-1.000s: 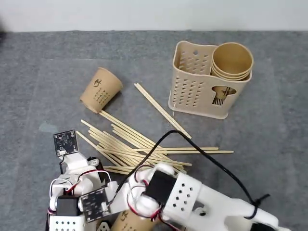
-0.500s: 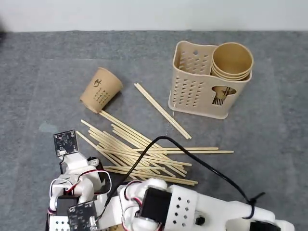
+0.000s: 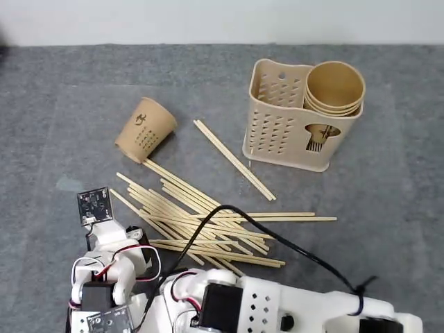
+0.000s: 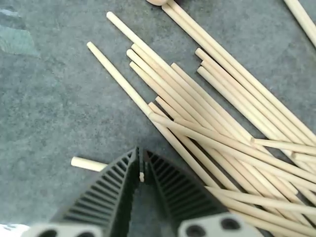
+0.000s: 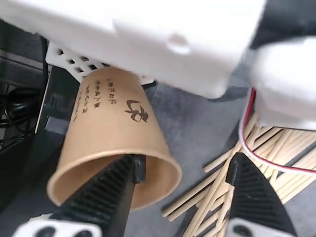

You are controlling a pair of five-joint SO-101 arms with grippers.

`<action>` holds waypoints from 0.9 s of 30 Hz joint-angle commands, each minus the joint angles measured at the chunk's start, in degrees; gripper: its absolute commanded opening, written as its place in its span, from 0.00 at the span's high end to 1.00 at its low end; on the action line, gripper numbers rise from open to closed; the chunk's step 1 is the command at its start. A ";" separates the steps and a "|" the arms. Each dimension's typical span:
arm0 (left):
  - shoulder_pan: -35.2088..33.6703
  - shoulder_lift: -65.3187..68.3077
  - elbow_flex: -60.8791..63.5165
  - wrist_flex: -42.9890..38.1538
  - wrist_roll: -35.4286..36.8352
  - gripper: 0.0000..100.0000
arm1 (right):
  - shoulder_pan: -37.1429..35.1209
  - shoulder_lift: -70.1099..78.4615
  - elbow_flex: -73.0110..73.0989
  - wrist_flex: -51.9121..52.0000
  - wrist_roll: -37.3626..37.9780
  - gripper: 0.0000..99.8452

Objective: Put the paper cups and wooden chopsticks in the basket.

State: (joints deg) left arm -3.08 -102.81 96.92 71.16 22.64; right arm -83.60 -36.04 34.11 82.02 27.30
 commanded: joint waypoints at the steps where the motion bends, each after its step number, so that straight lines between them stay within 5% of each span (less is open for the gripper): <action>1: 0.00 0.09 -0.40 0.26 0.35 0.99 | -0.57 2.24 -0.09 -1.10 -0.53 0.72; 6: 0.00 0.09 -0.40 0.26 0.35 0.99 | -0.31 6.20 -0.09 -0.22 -0.53 0.74; 14: 0.00 0.09 -0.40 0.26 0.35 0.99 | -0.13 5.41 0.00 2.15 -0.44 1.00; 27: 0.00 0.09 -0.40 0.26 0.35 0.99 | 14.81 -7.25 -0.44 15.52 -0.44 0.99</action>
State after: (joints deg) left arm -3.08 -102.81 96.92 71.16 22.64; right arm -71.47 -38.24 34.46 95.38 27.30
